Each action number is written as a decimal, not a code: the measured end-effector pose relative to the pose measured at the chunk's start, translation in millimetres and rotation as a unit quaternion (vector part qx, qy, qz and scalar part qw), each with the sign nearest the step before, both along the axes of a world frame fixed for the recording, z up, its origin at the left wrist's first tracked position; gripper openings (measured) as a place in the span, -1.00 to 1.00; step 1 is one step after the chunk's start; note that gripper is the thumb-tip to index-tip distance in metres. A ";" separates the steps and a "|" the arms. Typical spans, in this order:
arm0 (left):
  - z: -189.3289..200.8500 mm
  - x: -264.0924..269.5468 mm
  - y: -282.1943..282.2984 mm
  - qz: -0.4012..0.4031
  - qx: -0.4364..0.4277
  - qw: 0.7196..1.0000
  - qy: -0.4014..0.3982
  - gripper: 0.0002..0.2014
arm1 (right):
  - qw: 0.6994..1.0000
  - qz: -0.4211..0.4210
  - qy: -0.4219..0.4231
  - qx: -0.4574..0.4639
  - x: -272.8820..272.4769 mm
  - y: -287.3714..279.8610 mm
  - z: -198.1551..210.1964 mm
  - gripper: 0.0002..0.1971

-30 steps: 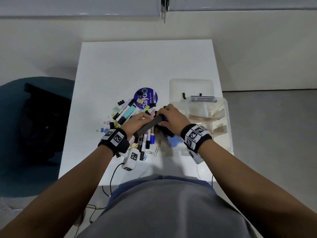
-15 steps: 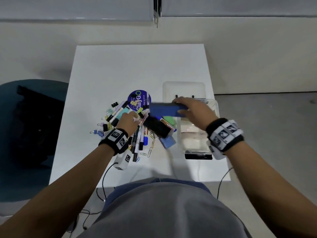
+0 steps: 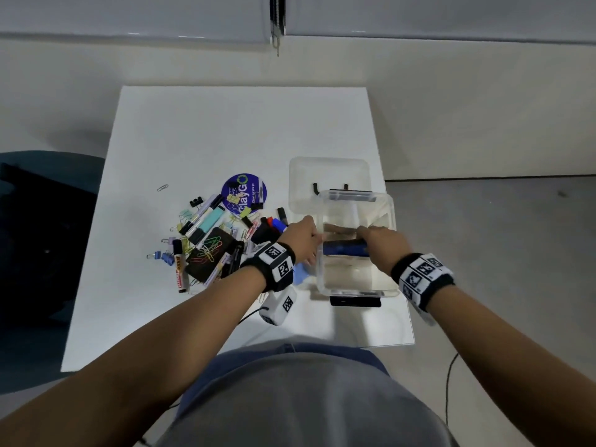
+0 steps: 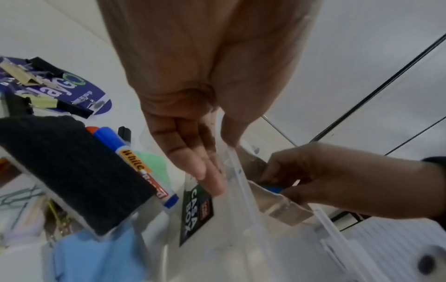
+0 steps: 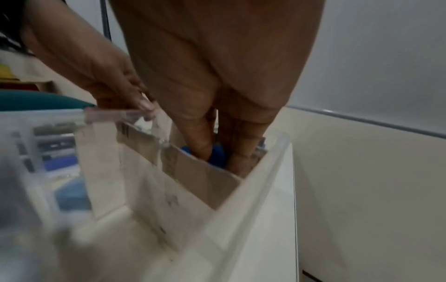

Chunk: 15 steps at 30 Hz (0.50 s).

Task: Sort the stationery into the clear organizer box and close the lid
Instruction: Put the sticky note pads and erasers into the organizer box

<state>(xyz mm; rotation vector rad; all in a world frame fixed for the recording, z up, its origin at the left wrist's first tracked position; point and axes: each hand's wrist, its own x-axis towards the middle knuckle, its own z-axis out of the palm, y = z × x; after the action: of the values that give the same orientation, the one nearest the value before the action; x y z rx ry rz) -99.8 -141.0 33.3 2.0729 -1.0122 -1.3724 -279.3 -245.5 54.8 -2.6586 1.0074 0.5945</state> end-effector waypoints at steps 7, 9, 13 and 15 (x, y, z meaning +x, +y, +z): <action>-5.4 2.6 -0.5 0.007 0.013 0.999 0.036 -0.72 | 0.991 0.037 0.130 0.020 13.8 -7.2 -19.7 -0.75; -5.1 3.0 0.0 0.006 0.011 0.999 0.035 -0.73 | 0.989 0.026 0.145 0.008 21.8 -1.8 -16.4 -0.74; -6.0 3.9 1.0 0.005 -0.001 0.999 0.034 -0.73 | 0.993 0.004 0.108 0.056 35.2 10.2 -18.0 -0.71; -6.4 3.5 1.0 0.004 -0.002 1.000 0.030 -0.73 | 0.990 -0.004 0.105 0.098 44.5 8.0 -21.9 -0.73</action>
<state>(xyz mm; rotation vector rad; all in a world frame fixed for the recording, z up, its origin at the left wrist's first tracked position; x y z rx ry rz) -96.4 -140.0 26.9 2.0184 -0.9808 -1.4196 -234.9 -237.5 32.9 -2.4562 0.9575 0.9363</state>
